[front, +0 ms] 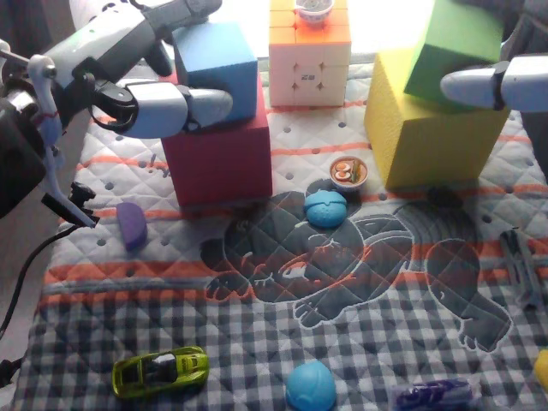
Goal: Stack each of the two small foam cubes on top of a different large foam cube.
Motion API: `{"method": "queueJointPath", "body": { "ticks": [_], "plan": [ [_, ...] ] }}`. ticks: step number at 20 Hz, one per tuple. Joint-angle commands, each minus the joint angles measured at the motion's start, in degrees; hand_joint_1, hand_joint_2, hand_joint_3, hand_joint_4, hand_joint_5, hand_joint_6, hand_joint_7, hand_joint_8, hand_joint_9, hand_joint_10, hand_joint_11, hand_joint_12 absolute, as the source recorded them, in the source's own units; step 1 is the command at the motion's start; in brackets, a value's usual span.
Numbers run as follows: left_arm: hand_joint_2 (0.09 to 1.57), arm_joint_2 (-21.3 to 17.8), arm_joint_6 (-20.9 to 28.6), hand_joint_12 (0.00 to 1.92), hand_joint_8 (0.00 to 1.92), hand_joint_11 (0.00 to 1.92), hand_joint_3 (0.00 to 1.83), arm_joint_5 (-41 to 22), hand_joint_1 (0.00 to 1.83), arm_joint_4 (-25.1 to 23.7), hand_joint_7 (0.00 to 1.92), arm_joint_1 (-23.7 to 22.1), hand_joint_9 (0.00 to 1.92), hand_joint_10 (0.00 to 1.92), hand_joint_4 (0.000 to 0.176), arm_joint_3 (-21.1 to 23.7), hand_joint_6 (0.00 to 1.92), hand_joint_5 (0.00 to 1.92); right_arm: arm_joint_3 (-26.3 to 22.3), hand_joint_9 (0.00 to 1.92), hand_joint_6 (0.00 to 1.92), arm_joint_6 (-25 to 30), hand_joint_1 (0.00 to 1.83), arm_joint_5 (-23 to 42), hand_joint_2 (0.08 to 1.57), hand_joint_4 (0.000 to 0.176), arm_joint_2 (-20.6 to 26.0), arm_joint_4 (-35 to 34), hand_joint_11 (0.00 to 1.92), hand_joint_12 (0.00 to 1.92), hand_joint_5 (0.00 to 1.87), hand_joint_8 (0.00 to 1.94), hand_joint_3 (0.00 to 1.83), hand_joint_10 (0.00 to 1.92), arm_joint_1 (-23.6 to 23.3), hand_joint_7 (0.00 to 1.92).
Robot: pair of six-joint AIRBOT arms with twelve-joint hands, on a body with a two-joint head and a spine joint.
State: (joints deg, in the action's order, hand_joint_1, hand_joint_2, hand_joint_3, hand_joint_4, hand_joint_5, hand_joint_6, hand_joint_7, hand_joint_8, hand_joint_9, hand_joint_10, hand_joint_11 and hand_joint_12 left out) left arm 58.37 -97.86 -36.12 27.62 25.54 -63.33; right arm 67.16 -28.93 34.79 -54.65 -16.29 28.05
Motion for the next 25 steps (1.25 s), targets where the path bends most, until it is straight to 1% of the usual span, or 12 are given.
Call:
{"method": "queueJointPath", "body": {
  "ticks": [1,2,3,5,8,11,13,16,17,20,22,25],
  "plan": [
    [1.16,-0.27,0.20,0.54,0.00,0.00,0.01,-6.35,0.82,-1.03,0.00,-0.13,0.00,0.05,0.074,-0.12,0.00,0.05,0.04,0.00,0.14,0.21,0.77,6.12,1.14,0.000,0.54,-0.05,0.00,1.52,0.00,0.20,0.00,0.42,-0.59,0.00],
    [1.14,-0.49,0.20,0.11,0.00,0.00,0.00,-6.74,0.81,-1.03,0.00,0.03,0.00,0.01,0.142,0.02,0.00,0.01,-0.24,0.00,0.03,0.21,0.69,6.16,1.10,0.000,0.61,-0.05,0.00,1.33,0.00,0.04,0.00,0.12,-0.59,0.00],
    [1.12,-0.86,0.20,0.02,0.00,0.00,0.00,-7.41,0.80,-1.05,0.00,0.22,0.00,0.00,0.169,0.38,0.00,0.00,-0.68,0.00,0.00,0.21,0.64,6.53,1.06,0.011,0.88,-0.05,0.00,1.29,0.00,0.01,0.00,0.03,-0.59,0.00],
    [1.07,-2.08,0.20,0.00,0.00,0.00,0.00,-9.57,0.82,-1.31,0.00,0.66,0.00,0.00,0.176,1.54,0.00,0.00,-1.76,0.00,0.00,0.21,0.56,7.96,1.02,0.091,2.29,-0.05,0.00,1.51,0.00,0.00,0.00,0.00,-0.59,0.00],
    [1.11,-4.02,0.19,0.00,0.00,0.00,0.00,-13.07,0.87,-1.45,0.00,1.21,0.00,0.00,0.176,3.27,0.00,0.00,-3.65,0.00,0.00,0.21,0.60,10.82,1.04,0.089,4.30,-0.05,0.00,1.23,0.00,0.00,0.00,0.00,-0.59,0.00],
    [0.95,-6.57,0.19,0.00,0.00,0.00,0.00,-18.34,0.58,-1.96,0.00,2.21,0.00,0.00,0.176,5.76,0.00,0.00,-6.30,0.00,0.00,0.21,0.58,15.18,1.02,0.083,7.36,-0.01,0.00,0.89,0.00,0.00,0.00,0.00,-0.48,0.00],
    [0.97,-9.04,0.19,0.00,0.00,0.00,0.00,-23.88,0.60,-3.11,0.00,3.49,0.00,0.00,0.176,8.46,0.00,0.00,-8.80,0.00,0.00,0.21,0.53,19.97,1.03,0.148,10.03,0.11,0.00,1.08,0.00,0.00,0.00,0.00,0.62,0.00],
    [1.02,-13.23,0.19,0.00,0.00,0.00,0.00,-32.89,0.69,-4.69,0.00,7.30,0.00,0.00,0.176,13.02,0.00,0.00,-13.23,0.03,0.00,0.21,0.52,29.87,1.06,0.145,13.96,0.00,0.00,1.55,0.00,0.00,0.00,0.02,5.36,0.00],
    [1.00,-14.16,0.19,0.00,0.00,0.00,0.00,-35.38,0.65,-4.92,0.00,8.55,0.00,0.00,0.176,14.10,0.00,0.00,-14.30,0.01,0.00,0.21,0.52,32.64,1.06,0.108,14.56,-0.01,0.00,1.65,0.00,0.00,0.00,0.00,7.05,0.00],
    [1.01,-15.94,1.58,0.00,0.00,0.00,0.00,-40.28,0.68,-5.75,0.00,11.03,0.00,0.00,0.176,15.80,0.00,0.00,-15.40,0.00,0.00,0.21,0.53,40.32,1.06,0.109,15.99,0.19,0.00,1.52,0.00,0.00,0.00,0.00,12.51,0.00],
    [1.07,-16.70,6.03,0.03,0.00,0.05,0.02,-42.43,0.72,-7.30,0.00,12.18,0.00,0.00,0.176,15.82,0.00,0.00,-15.41,0.00,0.00,0.21,0.49,46.02,1.11,0.085,16.39,0.30,0.00,0.17,0.00,0.00,0.00,0.00,16.61,0.00],
    [1.01,-17.43,10.31,0.00,0.00,0.00,0.00,-45.47,0.67,-9.02,0.00,13.29,0.00,0.00,0.176,15.86,0.00,0.00,-16.81,0.00,0.00,0.21,0.43,51.89,1.11,0.059,17.26,0.29,0.05,0.03,0.00,0.00,0.00,0.00,19.90,0.00]
  ]
}}
